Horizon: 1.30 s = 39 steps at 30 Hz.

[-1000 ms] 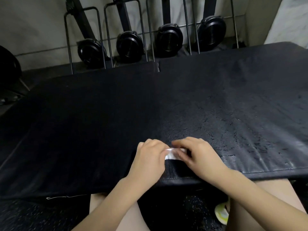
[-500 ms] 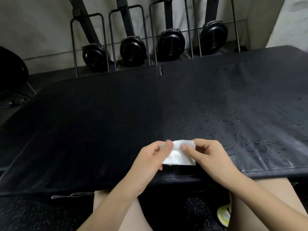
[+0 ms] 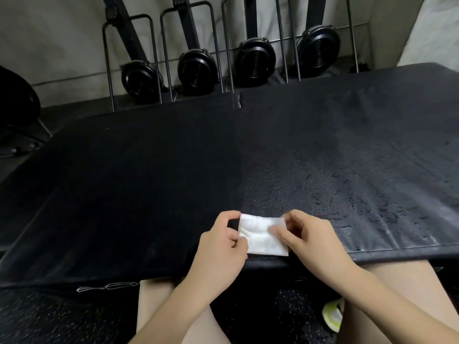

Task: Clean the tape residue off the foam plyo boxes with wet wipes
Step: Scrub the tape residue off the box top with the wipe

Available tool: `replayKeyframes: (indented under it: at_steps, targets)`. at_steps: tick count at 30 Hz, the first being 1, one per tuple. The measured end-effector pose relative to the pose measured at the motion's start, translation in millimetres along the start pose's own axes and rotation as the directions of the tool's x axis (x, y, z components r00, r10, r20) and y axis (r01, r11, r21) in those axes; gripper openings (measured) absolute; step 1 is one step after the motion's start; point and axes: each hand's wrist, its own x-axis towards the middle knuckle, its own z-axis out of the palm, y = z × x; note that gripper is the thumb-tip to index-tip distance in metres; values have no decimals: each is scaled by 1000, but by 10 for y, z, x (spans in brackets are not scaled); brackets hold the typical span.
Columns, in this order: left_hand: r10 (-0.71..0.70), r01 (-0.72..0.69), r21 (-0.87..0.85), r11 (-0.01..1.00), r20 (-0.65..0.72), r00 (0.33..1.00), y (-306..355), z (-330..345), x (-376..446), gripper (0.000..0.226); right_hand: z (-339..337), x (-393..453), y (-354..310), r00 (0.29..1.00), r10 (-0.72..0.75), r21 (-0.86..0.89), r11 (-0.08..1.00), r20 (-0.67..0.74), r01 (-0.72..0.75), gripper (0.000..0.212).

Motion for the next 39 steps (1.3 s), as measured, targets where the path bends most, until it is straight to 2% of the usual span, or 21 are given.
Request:
replayKeyframes:
  at_steps: [1,3,4,6,8,11,13,17,25,28,31,36,39]
  targets:
    - [39,-33,138,990,-41,998,-67,8,-5,47,11,-1,16,999,-48,-117,992,-11,46,16]
    - [180,-130,420,898,-81,980,-200,22,-18,55,69,-9,93,985,-175,-360,919,-6,161,31]
    - [263,-198,470,860,-75,962,-252,34,-17,53,89,-16,135,970,-244,-410,887,-21,214,37]
    - [402,-347,408,844,-53,914,-309,46,17,41,88,-35,148,933,-351,-378,877,-81,297,35]
    - [499,-469,352,810,7,867,-368,56,93,34,114,-74,167,902,-428,-319,865,-63,388,31]
    - [554,-575,415,705,184,812,-428,66,269,31,209,-106,244,892,-451,-358,827,41,434,33]
    - [556,-598,465,652,242,795,-422,77,342,31,258,-118,290,888,-457,-373,817,48,440,37]
    - [633,-633,547,547,225,741,-447,90,251,29,284,-203,300,836,-547,-390,760,49,520,32]
    - [740,-668,576,470,156,655,-571,114,-75,14,232,-317,399,733,-659,-419,626,167,658,21]
    - [723,-645,623,442,177,667,-557,143,-24,17,282,-201,400,760,-637,-419,659,129,624,19]
    - [651,-579,684,444,198,733,-519,165,191,11,346,41,366,796,-599,-453,688,84,566,19]
    - [495,-433,777,457,183,850,-318,122,597,23,402,441,264,841,-541,-482,740,-11,470,17]
    - [499,-443,784,435,200,843,-228,122,523,26,362,426,239,839,-545,-485,730,14,482,20]
